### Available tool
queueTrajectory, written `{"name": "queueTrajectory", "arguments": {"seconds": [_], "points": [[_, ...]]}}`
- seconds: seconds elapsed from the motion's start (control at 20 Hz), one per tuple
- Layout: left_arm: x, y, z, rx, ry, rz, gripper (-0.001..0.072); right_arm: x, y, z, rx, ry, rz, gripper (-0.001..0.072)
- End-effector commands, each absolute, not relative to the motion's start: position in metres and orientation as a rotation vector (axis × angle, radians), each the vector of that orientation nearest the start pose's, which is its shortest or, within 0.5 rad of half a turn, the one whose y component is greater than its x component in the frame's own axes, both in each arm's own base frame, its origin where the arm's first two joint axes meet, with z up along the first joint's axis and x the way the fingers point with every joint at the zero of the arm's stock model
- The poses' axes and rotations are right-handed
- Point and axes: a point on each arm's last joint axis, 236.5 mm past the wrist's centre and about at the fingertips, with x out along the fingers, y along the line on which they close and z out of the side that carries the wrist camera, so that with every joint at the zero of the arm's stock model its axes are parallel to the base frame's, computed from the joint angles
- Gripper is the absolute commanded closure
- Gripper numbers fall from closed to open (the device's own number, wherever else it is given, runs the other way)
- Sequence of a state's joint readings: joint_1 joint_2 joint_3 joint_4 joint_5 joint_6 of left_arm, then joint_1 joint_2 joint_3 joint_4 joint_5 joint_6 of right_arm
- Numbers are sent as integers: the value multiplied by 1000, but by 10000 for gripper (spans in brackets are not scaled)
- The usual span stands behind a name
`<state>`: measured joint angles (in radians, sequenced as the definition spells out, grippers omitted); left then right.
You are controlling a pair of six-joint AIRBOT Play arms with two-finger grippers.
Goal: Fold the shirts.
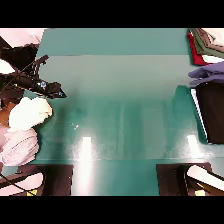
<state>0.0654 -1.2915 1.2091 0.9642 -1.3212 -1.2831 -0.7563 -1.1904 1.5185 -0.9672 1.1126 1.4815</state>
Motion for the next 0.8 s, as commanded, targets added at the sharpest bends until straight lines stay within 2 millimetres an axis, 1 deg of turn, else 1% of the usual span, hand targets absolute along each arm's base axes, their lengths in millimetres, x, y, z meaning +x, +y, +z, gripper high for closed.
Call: {"name": "queueTrajectory", "arguments": {"seconds": [0.0,0.1,0.2,0.35,0.4,0.45,0.55,0.6,0.7,0.75], "points": [[368,-106,53,-329,1259,-517,682,349,-224,229,534,648,-406,696],[368,-107,53,-329,1259,-517,682,323,-227,223,505,719,-462,695],[369,-106,53,-317,1251,-524,682,297,-229,207,515,826,-515,694],[368,-107,53,-308,1254,-534,682,269,-226,178,531,982,-564,689],[367,-107,52,-307,1255,-535,681,258,-225,165,538,1045,-579,687],[368,-107,53,-307,1255,-534,682,245,-225,151,540,1112,-604,665],[367,-107,52,-307,1255,-535,682,212,-228,126,530,1253,-677,291],[367,-107,52,-307,1255,-535,682,199,-227,115,524,1300,-702,207],[367,-107,52,-307,1255,-535,682,172,-229,104,488,1372,-773,204],[368,-107,53,-307,1255,-535,682,162,-231,102,464,1379,-803,204]]}}
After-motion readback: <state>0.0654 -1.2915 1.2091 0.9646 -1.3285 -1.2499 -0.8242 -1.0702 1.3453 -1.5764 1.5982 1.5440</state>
